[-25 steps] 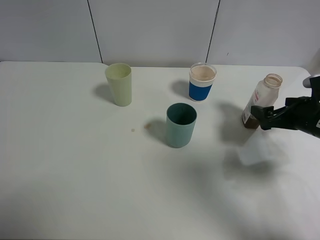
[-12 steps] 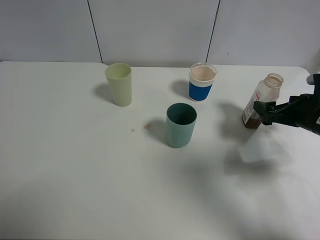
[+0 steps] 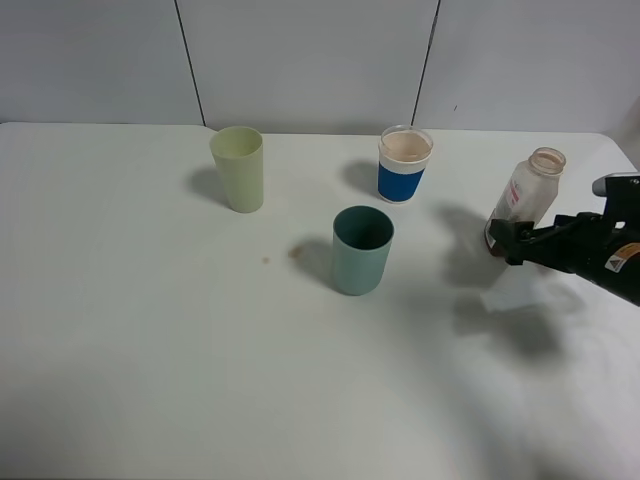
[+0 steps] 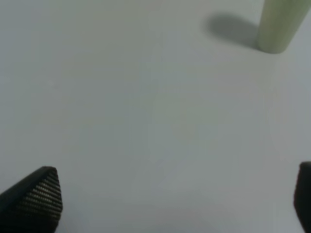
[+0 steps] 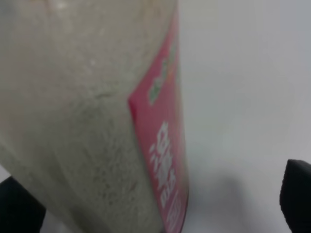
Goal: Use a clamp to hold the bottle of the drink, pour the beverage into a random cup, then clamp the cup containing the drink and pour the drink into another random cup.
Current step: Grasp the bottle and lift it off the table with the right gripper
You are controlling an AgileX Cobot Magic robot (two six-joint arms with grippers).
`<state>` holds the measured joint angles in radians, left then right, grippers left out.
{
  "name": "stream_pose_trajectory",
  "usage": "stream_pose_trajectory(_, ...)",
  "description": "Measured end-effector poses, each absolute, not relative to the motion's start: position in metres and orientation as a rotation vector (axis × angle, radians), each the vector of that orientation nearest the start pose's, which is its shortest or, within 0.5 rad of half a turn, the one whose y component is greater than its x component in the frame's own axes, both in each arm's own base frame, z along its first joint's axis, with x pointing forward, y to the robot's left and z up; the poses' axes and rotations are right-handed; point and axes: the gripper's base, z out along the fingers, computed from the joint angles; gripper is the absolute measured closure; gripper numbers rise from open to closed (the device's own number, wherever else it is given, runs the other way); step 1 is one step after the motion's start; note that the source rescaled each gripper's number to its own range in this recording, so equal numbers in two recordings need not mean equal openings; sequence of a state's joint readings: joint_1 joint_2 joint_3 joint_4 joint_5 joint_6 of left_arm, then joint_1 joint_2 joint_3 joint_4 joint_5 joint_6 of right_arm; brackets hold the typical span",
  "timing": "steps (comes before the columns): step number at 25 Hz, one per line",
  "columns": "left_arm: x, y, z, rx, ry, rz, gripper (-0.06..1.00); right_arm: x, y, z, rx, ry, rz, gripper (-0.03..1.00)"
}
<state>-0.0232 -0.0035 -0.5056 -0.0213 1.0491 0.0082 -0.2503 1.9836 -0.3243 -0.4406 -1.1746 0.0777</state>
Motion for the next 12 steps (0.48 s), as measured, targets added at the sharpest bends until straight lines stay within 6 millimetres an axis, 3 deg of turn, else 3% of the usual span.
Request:
stream_pose_trajectory(5,-0.006,-0.002,0.280,0.033,2.023,-0.035,0.05,0.249,-0.030,0.070,-0.054,1.982,0.161,0.04)
stream_pose_trajectory(12,-0.006,-0.002,0.280,0.033,2.023,-0.035,0.05,0.269,-0.030,0.063,-0.072,1.957,0.163,0.04)
